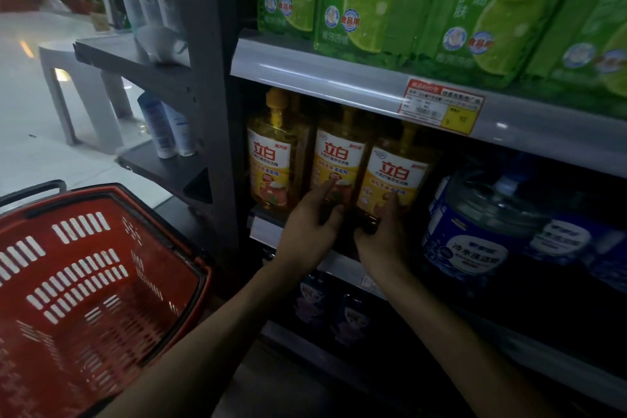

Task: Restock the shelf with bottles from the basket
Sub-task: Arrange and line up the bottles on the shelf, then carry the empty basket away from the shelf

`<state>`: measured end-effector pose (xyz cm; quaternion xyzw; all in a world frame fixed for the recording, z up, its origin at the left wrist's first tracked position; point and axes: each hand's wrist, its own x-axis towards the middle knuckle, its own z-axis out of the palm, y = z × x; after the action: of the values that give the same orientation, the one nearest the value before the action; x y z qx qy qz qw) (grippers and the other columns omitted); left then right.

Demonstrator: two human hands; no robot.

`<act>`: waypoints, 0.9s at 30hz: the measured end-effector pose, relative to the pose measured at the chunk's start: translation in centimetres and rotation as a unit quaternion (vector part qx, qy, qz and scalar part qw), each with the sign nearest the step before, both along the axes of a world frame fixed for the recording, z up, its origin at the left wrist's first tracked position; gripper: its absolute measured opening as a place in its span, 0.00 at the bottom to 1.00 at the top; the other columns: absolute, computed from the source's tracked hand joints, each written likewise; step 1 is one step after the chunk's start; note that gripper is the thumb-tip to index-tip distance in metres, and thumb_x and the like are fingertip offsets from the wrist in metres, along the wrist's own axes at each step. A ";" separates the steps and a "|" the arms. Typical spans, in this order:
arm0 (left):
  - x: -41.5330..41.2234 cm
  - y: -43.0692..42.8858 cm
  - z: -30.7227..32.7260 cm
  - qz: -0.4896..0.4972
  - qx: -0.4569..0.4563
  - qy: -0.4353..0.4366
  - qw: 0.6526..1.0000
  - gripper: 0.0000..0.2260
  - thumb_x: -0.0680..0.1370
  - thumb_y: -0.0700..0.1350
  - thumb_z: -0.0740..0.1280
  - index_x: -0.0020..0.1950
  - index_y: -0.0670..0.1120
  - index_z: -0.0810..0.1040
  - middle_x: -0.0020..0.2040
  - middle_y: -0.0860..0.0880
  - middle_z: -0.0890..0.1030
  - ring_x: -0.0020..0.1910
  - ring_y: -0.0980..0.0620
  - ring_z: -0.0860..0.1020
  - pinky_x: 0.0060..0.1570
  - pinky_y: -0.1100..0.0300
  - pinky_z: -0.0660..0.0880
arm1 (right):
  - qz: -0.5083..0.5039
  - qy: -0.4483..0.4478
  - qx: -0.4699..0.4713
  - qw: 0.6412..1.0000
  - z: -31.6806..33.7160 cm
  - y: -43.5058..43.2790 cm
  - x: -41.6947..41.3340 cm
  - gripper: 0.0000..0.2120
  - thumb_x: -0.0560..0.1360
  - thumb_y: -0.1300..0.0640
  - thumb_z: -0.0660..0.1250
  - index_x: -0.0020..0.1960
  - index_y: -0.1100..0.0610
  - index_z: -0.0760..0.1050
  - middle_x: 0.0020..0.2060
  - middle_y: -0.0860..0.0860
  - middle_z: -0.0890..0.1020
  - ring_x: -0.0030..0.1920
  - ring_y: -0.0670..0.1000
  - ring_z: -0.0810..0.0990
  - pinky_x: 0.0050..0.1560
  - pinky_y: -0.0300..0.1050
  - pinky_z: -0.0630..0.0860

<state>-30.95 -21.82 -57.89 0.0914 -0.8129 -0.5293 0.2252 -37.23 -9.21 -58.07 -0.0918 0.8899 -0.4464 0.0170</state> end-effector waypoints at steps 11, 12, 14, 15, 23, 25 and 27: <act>-2.6 2.0 -1.1 0.015 0.086 -0.030 0.996 0.25 0.85 0.54 0.62 0.82 0.60 0.62 0.77 0.51 0.72 0.74 0.51 0.70 0.74 0.51 0.68 | 0.039 0.039 0.071 0.996 0.1 2.3 0.6 0.45 0.80 0.59 0.64 0.81 0.42 0.34 0.80 0.52 0.59 0.75 0.57 0.66 0.71 0.58 0.71; -2.6 1.9 -1.1 0.011 0.086 -0.035 0.996 0.25 0.85 0.54 0.62 0.82 0.60 0.62 0.77 0.51 0.72 0.74 0.51 0.70 0.75 0.50 0.68 | 0.041 0.037 0.071 0.996 0.2 2.3 0.7 0.46 0.80 0.59 0.65 0.81 0.41 0.34 0.81 0.51 0.57 0.76 0.57 0.65 0.71 0.58 0.70; -2.2 1.8 -1.0 -0.001 0.083 -0.038 0.996 0.25 0.85 0.53 0.63 0.82 0.59 0.63 0.76 0.52 0.73 0.75 0.51 0.70 0.75 0.49 0.69 | 0.037 0.041 0.072 0.996 0.3 2.5 1.1 0.47 0.79 0.59 0.67 0.81 0.41 0.36 0.82 0.50 0.55 0.78 0.56 0.62 0.73 0.58 0.69; -1.9 1.7 -0.8 -0.003 0.076 -0.036 0.996 0.25 0.85 0.52 0.64 0.81 0.59 0.64 0.76 0.52 0.74 0.75 0.51 0.71 0.74 0.49 0.70 | 0.036 0.045 0.072 0.996 0.5 2.6 1.3 0.47 0.78 0.60 0.67 0.81 0.42 0.37 0.82 0.50 0.54 0.79 0.56 0.61 0.73 0.58 0.68; 5.1 0.6 2.9 0.048 -0.112 -0.008 0.993 0.26 0.81 0.51 0.69 0.78 0.56 0.67 0.73 0.53 0.75 0.70 0.53 0.75 0.66 0.51 0.76 | 0.099 0.122 0.051 0.986 3.2 2.7 5.2 0.37 0.75 0.54 0.74 0.79 0.49 0.61 0.76 0.51 0.66 0.75 0.54 0.66 0.71 0.53 0.71; 8.3 0.0 3.6 0.077 -0.186 -0.033 0.979 0.28 0.79 0.54 0.68 0.79 0.58 0.66 0.73 0.54 0.74 0.69 0.52 0.75 0.64 0.51 0.77 | 0.140 0.141 0.018 0.980 3.6 2.2 6.5 0.38 0.74 0.51 0.75 0.79 0.49 0.61 0.76 0.50 0.65 0.76 0.53 0.64 0.72 0.53 0.70; 11.9 -0.7 4.2 0.107 -0.267 -0.067 0.955 0.30 0.79 0.58 0.67 0.80 0.59 0.64 0.76 0.53 0.71 0.71 0.50 0.73 0.66 0.49 0.76 | 0.176 0.158 0.017 0.971 4.2 1.4 7.8 0.39 0.75 0.49 0.74 0.80 0.49 0.59 0.78 0.50 0.61 0.78 0.53 0.61 0.74 0.55 0.68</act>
<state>-19.09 -22.52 -53.65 0.1491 -0.9234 -0.2581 0.2417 -29.46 -7.82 -53.89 -0.3160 0.8585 -0.4015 -0.0442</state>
